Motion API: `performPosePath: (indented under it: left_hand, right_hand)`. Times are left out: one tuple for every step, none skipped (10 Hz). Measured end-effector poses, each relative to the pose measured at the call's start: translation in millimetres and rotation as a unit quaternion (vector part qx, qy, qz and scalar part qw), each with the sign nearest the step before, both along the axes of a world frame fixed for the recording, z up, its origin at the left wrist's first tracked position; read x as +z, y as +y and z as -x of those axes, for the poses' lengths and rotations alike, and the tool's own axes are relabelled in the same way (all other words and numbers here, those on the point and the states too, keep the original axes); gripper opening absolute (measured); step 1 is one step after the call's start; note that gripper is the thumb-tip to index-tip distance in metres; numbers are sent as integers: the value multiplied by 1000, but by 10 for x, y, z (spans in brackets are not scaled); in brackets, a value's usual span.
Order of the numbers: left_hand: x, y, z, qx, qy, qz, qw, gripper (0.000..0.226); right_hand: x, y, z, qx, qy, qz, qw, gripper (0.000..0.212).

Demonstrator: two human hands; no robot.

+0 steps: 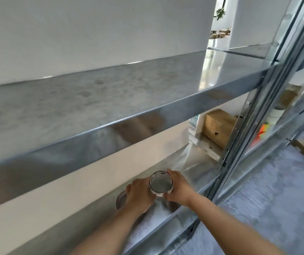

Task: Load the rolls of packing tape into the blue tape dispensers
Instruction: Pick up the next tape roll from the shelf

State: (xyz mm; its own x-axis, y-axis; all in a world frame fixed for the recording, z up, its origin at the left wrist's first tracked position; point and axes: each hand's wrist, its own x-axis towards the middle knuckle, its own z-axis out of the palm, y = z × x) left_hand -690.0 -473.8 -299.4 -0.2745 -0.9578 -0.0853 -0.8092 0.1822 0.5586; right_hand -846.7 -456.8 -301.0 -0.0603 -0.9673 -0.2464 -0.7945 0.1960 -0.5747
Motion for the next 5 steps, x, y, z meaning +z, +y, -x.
performPosePath:
  left_hand:
    - [-63,-24,53,8,-41,-5,999,20]
    - [-78,-32,84,11,-57,-2,998,21]
    - [-15,-17,113,27,-65,-18,997,27]
    - [25,0,123,29,-62,-38,997,46]
    - [90,54,101,43,-49,-43,997,74]
  right_hand:
    - [-184,-134,71,17,7,-20,1000,93]
    - [-264,-169,128,35,14,-14,999,79]
    - [-171,-101,131,49,24,-5,998,77]
    - [-139,-56,141,45,14,-9,999,93]
    - [-11,26,146,36,-14,8,999,102]
